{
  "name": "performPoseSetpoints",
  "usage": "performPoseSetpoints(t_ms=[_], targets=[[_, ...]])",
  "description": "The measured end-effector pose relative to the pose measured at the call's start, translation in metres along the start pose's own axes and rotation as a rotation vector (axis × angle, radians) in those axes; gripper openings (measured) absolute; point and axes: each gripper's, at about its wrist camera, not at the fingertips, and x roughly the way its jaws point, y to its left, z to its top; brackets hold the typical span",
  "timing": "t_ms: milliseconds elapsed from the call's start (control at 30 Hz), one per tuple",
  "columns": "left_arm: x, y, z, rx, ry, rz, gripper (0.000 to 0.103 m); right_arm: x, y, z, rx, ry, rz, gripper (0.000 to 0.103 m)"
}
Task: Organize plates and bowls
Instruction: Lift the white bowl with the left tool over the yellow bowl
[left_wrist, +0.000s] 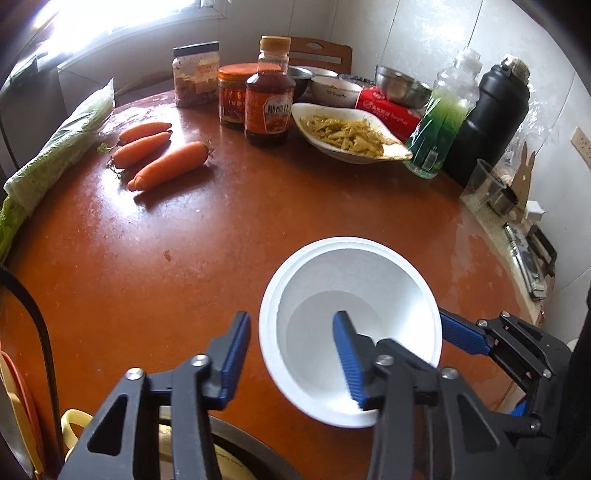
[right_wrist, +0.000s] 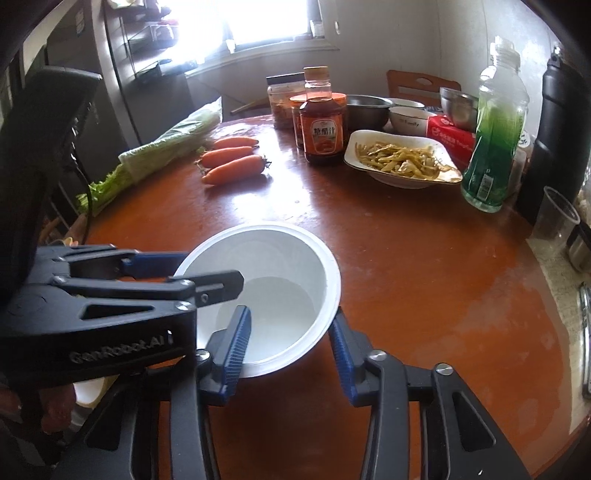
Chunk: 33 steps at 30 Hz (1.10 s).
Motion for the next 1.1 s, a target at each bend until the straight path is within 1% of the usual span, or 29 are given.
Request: performPoseSetpoints(t_ms=[67, 133, 200, 267, 433, 567, 667, 867, 1000, 1100], targets=[[0.001, -0.001, -0.001, 0.006, 0.005, -0.004, 0.037, -0.001, -0.001, -0.001, 0.014, -0.001, 0.01, 0.034], [0.0, -0.001, -0.003, 0.007, -0.002, -0.008, 0.036, -0.002, -0.001, -0.001, 0.017, -0.001, 0.001, 0.032], [-0.004, 0.0, -0.004, -0.004, -0.009, -0.021, 0.035, -0.004, -0.001, -0.001, 0.022, -0.004, -0.009, 0.029], [-0.009, 0.002, -0.003, -0.012, -0.023, -0.03, 0.035, -0.007, 0.0, 0.001, 0.024, -0.012, -0.005, 0.028], [-0.028, 0.006, -0.003, -0.028, -0.065, -0.046, 0.035, -0.022, 0.009, 0.009, 0.014, -0.054, 0.0, 0.027], [-0.053, 0.012, -0.005, -0.033, -0.12, -0.043, 0.035, -0.036, 0.021, 0.017, -0.01, -0.09, 0.007, 0.027], [-0.075, 0.018, -0.007, -0.036, -0.161, -0.043, 0.035, -0.049, 0.035, 0.023, -0.029, -0.12, 0.016, 0.027], [-0.12, 0.034, -0.021, -0.042, -0.236, -0.018, 0.035, -0.069, 0.067, 0.028, -0.073, -0.166, 0.048, 0.027], [-0.142, 0.051, -0.04, -0.066, -0.253, 0.0, 0.035, -0.078, 0.095, 0.023, -0.114, -0.174, 0.076, 0.027], [-0.152, 0.062, -0.057, -0.078, -0.255, 0.017, 0.035, -0.078, 0.115, 0.014, -0.138, -0.16, 0.102, 0.027]])
